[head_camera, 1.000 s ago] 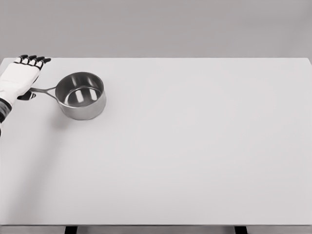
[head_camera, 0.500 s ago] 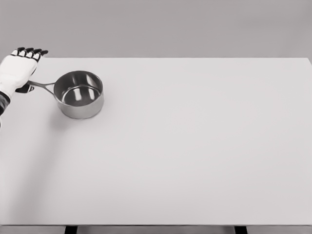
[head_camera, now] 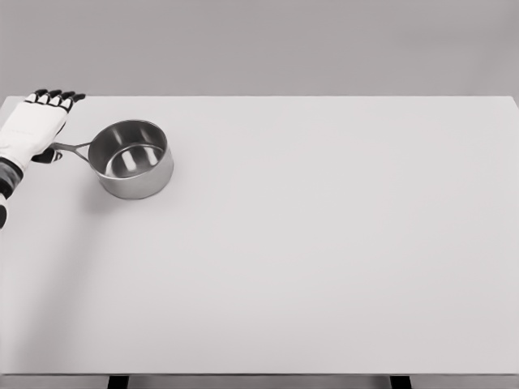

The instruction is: Rotate pot handle

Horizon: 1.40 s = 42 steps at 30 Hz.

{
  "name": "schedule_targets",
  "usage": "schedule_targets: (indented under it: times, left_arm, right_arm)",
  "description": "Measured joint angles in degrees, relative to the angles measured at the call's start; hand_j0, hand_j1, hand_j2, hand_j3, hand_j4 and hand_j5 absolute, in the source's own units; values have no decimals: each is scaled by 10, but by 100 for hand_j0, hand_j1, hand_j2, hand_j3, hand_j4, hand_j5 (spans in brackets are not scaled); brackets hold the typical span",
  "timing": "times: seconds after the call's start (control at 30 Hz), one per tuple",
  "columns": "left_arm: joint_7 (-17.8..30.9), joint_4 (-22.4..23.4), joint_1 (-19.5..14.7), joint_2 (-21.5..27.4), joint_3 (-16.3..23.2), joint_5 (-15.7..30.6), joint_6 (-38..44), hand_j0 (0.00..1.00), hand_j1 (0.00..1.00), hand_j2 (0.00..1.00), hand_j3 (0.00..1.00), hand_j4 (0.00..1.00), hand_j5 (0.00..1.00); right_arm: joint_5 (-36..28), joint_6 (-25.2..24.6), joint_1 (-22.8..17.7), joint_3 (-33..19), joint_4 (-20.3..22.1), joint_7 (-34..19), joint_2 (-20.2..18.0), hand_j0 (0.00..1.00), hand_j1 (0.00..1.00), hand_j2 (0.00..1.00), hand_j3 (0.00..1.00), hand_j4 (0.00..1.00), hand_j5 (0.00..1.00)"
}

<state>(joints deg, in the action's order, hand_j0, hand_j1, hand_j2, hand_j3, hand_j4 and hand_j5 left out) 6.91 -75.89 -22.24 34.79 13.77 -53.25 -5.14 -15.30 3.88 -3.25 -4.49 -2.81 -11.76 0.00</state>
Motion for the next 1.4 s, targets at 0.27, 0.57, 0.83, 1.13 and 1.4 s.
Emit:
schedule_targets:
  times: [0.27,0.57,0.83,1.13,1.4]
  left_arm:
    - [0,-9,22,4,-1,5,-4,100,100,100,100,100,100]
    - [0,-133,116,23,-60,23,-6,100,100,100,100,100,100]
    - [-3,-257,225,22,-228,79,-198,100,100,100,100,100,100]
    - [3,-274,265,-23,-277,234,-294,100,100,100,100,100,100]
    - [17,-275,273,-59,-258,254,-299,100,100,100,100,100,100]
  right_arm:
    - [0,0,0,0,0,0,0,100,100,100,100,100,100]
    - [0,0,0,0,0,0,0,100,100,100,100,100,100]
    - [0,0,0,0,0,0,0,100,100,100,100,100,100]
    - [0,0,0,0,0,0,0,100,100,100,100,100,100]
    - [0,0,0,0,0,0,0,100,100,100,100,100,100]
